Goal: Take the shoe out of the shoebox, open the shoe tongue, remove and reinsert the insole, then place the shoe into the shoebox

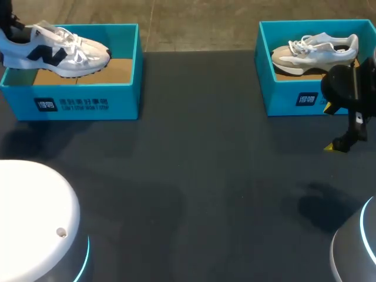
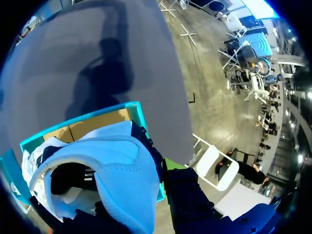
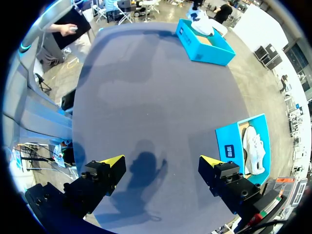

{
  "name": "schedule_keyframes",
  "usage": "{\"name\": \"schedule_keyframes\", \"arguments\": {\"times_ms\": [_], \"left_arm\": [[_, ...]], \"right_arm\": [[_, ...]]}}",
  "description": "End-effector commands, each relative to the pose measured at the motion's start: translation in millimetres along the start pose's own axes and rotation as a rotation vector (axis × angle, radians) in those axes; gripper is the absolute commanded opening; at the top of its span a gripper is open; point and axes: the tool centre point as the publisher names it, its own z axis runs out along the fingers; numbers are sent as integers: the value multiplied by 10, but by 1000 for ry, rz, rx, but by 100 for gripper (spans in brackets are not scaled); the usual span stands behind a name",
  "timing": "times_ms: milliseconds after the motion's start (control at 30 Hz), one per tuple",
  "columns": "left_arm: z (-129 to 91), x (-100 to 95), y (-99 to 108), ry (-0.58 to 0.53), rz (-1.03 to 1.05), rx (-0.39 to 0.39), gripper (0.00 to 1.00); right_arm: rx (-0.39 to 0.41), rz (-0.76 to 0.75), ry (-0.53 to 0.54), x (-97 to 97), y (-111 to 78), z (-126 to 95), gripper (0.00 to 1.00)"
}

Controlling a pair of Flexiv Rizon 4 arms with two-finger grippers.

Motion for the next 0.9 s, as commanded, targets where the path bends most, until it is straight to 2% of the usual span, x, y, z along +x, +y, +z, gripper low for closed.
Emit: {"name": "schedule_keyframes", "arguments": {"times_ms": [33, 300, 633, 900], "left_arm": [[81, -42, 145, -29, -7, 27, 0], [258, -194, 262, -107, -18, 49, 0], [666, -390, 198, -139, -13, 39, 0], [955, -542, 122, -164, 6, 64, 0]], "right_arm": [[3, 0, 4, -20, 13, 13, 100], [3, 0, 4, -20, 13, 13, 100], [3, 0, 4, -20, 13, 13, 100], [3, 0, 4, -20, 13, 13, 100]]}}
